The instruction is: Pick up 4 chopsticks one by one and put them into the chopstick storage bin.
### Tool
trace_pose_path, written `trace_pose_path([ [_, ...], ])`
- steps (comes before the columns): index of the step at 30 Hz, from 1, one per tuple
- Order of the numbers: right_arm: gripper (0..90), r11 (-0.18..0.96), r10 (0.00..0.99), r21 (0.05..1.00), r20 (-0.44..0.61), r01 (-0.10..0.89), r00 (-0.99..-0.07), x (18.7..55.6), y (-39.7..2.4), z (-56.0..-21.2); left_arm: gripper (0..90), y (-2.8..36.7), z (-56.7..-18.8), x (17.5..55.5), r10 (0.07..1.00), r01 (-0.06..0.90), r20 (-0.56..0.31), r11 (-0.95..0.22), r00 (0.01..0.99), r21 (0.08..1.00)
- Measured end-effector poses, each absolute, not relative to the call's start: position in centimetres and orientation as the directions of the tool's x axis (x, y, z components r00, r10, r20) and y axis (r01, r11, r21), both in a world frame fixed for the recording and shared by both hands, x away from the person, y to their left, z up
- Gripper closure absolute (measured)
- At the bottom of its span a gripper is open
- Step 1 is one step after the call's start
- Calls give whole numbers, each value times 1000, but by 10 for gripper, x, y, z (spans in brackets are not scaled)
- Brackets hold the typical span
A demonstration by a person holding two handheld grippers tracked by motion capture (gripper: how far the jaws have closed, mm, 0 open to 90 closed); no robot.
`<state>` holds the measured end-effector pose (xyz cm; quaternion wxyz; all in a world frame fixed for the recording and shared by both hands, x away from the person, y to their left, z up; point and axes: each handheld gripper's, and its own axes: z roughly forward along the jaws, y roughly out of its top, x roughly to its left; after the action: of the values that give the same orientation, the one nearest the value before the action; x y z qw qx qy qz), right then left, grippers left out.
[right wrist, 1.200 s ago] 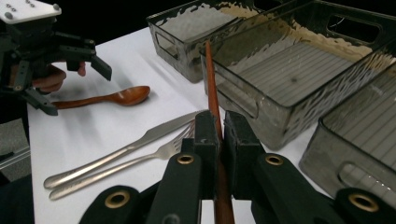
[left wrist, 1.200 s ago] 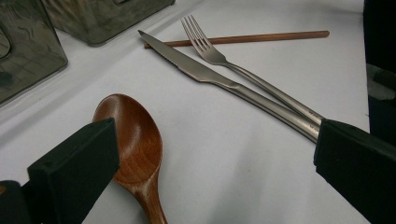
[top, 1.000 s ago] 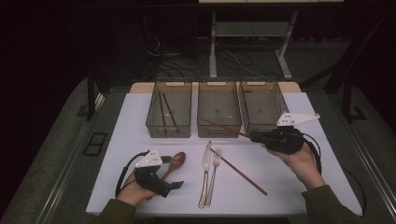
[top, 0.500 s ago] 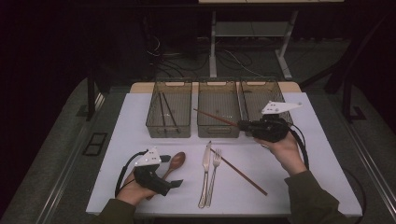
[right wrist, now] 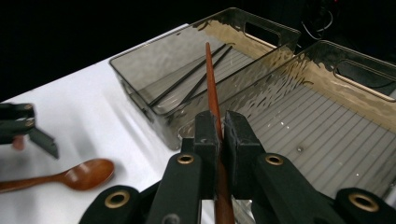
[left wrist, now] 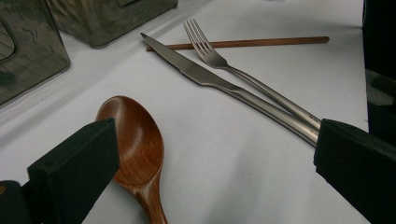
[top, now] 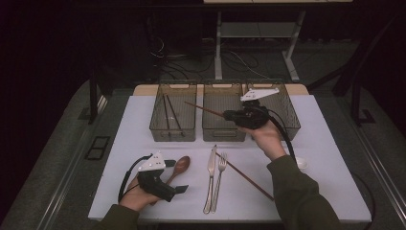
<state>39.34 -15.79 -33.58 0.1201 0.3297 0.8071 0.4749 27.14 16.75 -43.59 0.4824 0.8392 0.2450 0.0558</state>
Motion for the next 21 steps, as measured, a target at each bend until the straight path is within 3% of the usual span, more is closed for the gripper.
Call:
trace_pose_path([
  [21, 843, 354, 693, 812, 104, 463, -713, 446, -87, -350, 0, 168, -434, 271, 455, 343, -130, -423, 881, 839],
])
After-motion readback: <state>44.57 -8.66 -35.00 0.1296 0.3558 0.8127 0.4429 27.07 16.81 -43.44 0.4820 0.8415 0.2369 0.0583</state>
